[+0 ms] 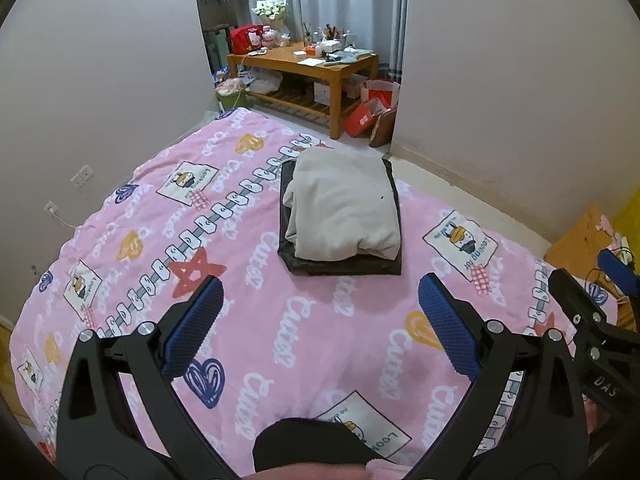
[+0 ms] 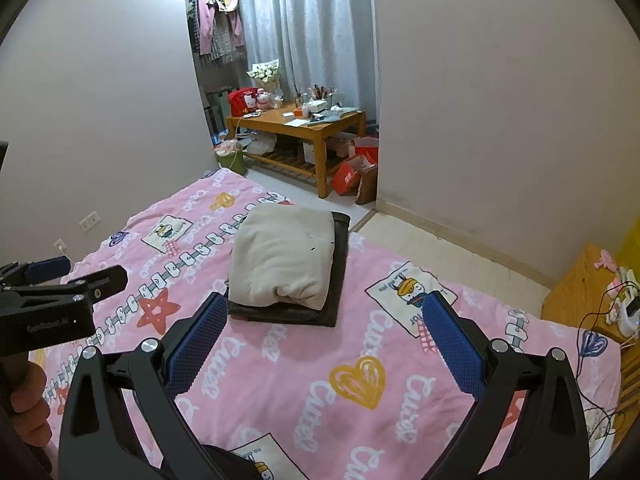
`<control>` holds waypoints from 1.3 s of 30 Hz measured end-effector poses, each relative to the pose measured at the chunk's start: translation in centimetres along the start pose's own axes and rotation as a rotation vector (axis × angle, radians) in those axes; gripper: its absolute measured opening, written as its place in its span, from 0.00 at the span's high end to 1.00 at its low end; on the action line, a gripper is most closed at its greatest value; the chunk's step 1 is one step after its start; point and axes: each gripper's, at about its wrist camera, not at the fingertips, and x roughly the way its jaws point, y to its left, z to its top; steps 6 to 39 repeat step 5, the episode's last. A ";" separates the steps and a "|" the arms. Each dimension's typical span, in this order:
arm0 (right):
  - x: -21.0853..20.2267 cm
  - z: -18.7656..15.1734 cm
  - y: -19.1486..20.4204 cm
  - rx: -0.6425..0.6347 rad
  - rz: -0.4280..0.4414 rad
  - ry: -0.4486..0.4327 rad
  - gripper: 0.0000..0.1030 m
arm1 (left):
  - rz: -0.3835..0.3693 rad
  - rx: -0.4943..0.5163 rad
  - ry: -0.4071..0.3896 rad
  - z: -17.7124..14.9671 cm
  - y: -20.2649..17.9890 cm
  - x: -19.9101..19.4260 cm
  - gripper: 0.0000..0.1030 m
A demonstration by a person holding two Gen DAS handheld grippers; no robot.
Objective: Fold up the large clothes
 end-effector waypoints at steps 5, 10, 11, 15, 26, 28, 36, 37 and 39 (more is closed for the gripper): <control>-0.3 -0.2 -0.3 0.008 -0.004 -0.006 0.08 | -0.009 0.006 0.005 -0.3 -0.2 0.1 0.07; -0.3 -0.2 -0.3 0.008 -0.004 -0.006 0.08 | -0.009 0.006 0.005 -0.3 -0.2 0.1 0.07; -0.3 -0.2 -0.3 0.008 -0.004 -0.006 0.08 | -0.009 0.006 0.005 -0.3 -0.2 0.1 0.07; -0.3 -0.2 -0.3 0.008 -0.004 -0.006 0.08 | -0.009 0.006 0.005 -0.3 -0.2 0.1 0.07; -0.3 -0.2 -0.3 0.008 -0.004 -0.006 0.08 | -0.009 0.006 0.005 -0.3 -0.2 0.1 0.07; -0.3 -0.2 -0.3 0.008 -0.004 -0.006 0.08 | -0.009 0.006 0.005 -0.3 -0.2 0.1 0.07; -0.3 -0.2 -0.3 0.008 -0.004 -0.006 0.08 | -0.009 0.006 0.005 -0.3 -0.2 0.1 0.07; -0.3 -0.2 -0.3 0.008 -0.004 -0.006 0.08 | -0.009 0.006 0.005 -0.3 -0.2 0.1 0.07; -0.3 -0.2 -0.3 0.008 -0.004 -0.006 0.08 | -0.009 0.006 0.005 -0.3 -0.2 0.1 0.07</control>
